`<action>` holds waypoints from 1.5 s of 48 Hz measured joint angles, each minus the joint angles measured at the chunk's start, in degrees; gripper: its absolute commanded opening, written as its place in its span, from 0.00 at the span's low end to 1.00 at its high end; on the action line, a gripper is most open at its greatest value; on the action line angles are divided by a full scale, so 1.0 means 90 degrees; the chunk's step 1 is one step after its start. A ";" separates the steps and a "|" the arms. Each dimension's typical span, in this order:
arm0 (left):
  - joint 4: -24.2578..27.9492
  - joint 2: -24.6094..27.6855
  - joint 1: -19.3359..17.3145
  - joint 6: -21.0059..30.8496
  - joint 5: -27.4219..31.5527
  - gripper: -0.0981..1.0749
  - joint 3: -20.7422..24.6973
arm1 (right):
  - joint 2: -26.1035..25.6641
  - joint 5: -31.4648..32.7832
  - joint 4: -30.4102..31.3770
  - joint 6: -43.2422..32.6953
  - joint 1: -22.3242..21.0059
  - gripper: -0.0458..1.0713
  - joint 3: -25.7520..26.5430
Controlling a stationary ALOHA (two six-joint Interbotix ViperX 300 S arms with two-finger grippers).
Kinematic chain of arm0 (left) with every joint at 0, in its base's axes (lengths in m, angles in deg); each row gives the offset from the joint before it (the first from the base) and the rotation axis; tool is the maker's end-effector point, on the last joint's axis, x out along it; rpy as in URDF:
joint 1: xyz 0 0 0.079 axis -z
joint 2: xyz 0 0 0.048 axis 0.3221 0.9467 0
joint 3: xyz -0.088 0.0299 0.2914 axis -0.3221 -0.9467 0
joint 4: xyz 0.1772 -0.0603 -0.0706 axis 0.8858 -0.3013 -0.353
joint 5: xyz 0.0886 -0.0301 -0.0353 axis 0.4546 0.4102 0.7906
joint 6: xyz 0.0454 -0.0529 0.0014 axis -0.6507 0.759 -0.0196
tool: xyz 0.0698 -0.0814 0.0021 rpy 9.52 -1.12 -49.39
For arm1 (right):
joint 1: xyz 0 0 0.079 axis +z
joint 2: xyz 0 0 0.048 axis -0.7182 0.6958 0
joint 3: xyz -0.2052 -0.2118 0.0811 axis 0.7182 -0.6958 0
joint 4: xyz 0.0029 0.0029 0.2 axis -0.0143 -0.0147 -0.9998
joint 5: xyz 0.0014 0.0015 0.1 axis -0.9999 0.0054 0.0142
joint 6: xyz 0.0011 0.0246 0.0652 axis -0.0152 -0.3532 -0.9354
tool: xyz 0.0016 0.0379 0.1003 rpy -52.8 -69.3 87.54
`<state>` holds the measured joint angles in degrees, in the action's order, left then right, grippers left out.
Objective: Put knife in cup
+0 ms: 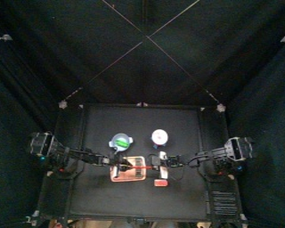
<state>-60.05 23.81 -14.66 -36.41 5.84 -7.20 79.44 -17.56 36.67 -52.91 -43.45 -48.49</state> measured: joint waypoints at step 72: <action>-0.0068 -0.1650 -0.2695 -0.0020 -0.1182 0.81 -0.0693 | -0.1914 0.6357 -0.0391 -0.3438 -0.2295 0.36 0.2197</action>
<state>-60.66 8.96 -38.92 -36.59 -4.80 -13.44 62.22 39.66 33.15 -83.84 -64.10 -28.72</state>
